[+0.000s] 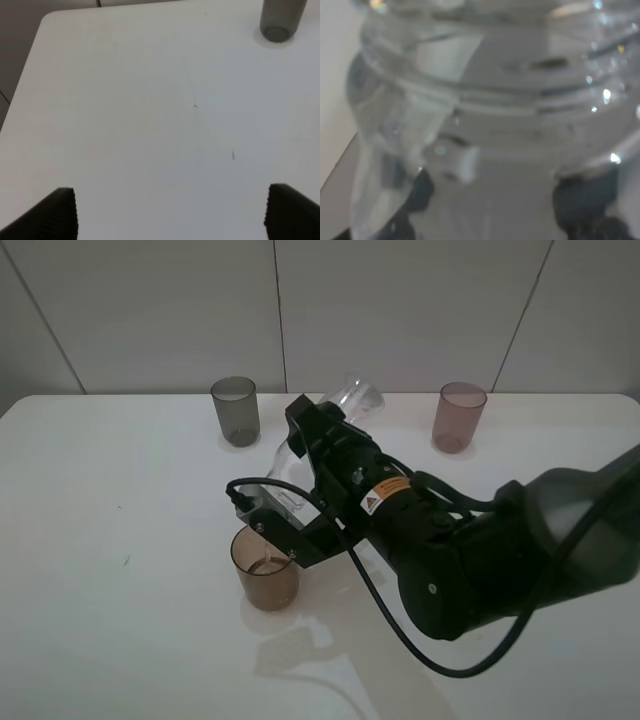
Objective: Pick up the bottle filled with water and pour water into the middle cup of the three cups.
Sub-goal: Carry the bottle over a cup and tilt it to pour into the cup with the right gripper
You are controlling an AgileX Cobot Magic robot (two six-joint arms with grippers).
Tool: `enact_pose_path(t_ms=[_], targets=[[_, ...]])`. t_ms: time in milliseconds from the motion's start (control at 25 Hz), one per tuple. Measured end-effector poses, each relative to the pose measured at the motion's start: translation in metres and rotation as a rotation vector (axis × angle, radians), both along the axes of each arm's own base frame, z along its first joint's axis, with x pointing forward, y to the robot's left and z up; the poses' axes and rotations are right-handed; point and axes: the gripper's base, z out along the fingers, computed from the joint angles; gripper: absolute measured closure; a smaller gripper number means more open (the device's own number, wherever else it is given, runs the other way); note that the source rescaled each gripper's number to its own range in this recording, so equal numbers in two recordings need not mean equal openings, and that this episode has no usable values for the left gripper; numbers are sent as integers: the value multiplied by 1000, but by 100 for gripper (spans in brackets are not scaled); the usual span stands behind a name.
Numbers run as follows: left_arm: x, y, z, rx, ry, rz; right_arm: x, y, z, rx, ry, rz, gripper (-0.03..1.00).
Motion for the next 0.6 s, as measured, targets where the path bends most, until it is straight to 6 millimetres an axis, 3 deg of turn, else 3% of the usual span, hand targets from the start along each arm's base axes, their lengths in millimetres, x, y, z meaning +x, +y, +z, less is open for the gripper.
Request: enact_pose_path(t_ms=[600], targets=[[0,0,0,0,0,0,-4,6,4,-27,-66,63,97]])
